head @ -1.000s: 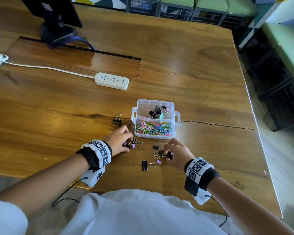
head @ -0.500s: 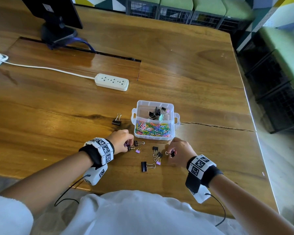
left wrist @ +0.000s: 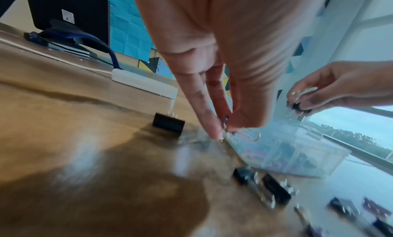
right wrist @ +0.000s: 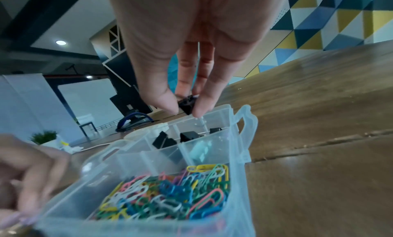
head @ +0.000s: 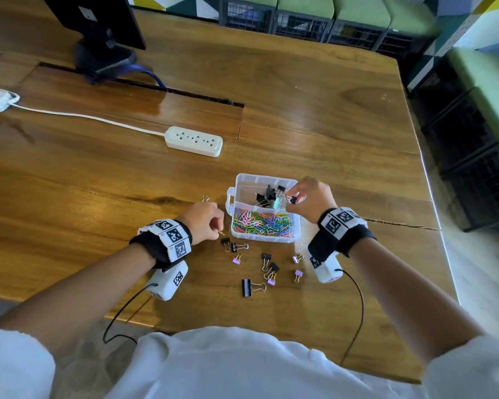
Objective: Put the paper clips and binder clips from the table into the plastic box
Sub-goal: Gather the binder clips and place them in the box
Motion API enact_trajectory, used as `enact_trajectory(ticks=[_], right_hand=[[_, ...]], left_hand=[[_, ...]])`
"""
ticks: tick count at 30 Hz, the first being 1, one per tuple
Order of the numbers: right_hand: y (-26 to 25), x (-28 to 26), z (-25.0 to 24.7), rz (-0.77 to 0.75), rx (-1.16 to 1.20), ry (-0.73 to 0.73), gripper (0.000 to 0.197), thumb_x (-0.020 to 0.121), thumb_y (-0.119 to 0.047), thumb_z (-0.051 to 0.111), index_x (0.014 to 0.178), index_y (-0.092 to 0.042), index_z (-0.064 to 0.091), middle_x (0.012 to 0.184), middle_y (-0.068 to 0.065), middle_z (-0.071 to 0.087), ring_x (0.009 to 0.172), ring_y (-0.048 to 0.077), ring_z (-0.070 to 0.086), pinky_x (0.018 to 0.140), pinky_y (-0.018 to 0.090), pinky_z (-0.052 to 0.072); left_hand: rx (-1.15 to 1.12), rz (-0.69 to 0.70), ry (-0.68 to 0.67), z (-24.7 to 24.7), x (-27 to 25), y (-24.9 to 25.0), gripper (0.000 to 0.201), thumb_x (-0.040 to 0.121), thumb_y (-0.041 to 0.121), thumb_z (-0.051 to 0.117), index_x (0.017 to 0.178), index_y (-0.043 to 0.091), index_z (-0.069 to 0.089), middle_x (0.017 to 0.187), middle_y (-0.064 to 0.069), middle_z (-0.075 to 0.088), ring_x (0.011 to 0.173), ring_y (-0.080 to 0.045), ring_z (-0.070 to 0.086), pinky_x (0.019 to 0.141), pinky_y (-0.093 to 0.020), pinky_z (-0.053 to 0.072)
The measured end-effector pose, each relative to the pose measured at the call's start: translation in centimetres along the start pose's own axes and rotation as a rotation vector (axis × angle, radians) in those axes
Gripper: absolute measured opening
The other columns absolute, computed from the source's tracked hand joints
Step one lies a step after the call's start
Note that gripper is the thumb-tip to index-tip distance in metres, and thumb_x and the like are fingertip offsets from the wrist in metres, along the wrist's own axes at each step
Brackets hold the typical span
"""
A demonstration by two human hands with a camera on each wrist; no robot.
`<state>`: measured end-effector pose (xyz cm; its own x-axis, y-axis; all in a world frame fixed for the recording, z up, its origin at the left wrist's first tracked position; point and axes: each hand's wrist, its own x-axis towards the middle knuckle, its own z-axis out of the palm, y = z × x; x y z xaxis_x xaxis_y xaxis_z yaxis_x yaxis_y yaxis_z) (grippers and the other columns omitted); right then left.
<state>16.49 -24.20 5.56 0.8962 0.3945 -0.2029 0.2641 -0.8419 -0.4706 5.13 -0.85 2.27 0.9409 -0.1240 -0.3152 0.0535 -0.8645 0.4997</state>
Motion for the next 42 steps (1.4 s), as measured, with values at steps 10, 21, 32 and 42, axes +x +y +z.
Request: enact_trajectory(ticks=[10, 21, 32, 42], right_hand=[[-0.5, 3.0, 1.8, -0.003, -0.06, -0.08, 0.025, 0.087, -0.016, 0.058, 0.11, -0.016, 0.065, 0.113, 0.002, 0.067, 0.101, 0.017, 0.062, 0.082, 0.02, 0.044], [-1.7, 2.4, 2.8, -0.176, -0.158, -0.157, 0.017, 0.087, -0.015, 0.053, 0.093, -0.015, 0.069, 0.101, 0.001, 0.065, 0.09, 0.015, 0.057, 0.075, 0.021, 0.04], [-3.4, 4.1, 4.6, -0.39, -0.326, -0.274, 0.024, 0.091, -0.028, 0.051, 0.11, -0.03, 0.066, 0.122, 0.001, 0.054, 0.119, 0.024, 0.039, 0.098, 0.04, 0.042], [-3.3, 4.4, 3.6, -0.214, -0.417, -0.116, 0.013, 0.087, -0.026, 0.055, 0.09, -0.02, 0.066, 0.109, 0.008, 0.044, 0.105, 0.026, 0.041, 0.082, 0.044, 0.05]], left_hand=[[-0.069, 0.108, 0.222, -4.0, 5.0, 3.5, 0.01, 0.084, 0.004, 0.061, 0.087, 0.007, 0.07, 0.097, -0.004, 0.06, 0.084, -0.015, 0.055, 0.077, -0.023, 0.043], [-0.09, 0.018, 0.135, -2.6, 9.0, 4.3, 0.029, 0.093, 0.001, 0.047, 0.112, 0.01, 0.067, 0.112, -0.011, 0.063, 0.09, -0.024, 0.062, 0.076, -0.028, 0.047], [-0.077, -0.132, 0.144, -1.6, 6.5, 1.0, 0.047, 0.085, 0.025, 0.064, 0.127, 0.014, 0.048, 0.115, -0.01, 0.049, 0.083, -0.017, 0.047, 0.075, -0.028, 0.043], [-0.139, -0.143, 0.139, -1.0, 6.4, 0.4, 0.044, 0.085, 0.022, 0.066, 0.125, 0.013, 0.048, 0.104, -0.009, 0.064, 0.076, -0.016, 0.05, 0.068, -0.026, 0.041]])
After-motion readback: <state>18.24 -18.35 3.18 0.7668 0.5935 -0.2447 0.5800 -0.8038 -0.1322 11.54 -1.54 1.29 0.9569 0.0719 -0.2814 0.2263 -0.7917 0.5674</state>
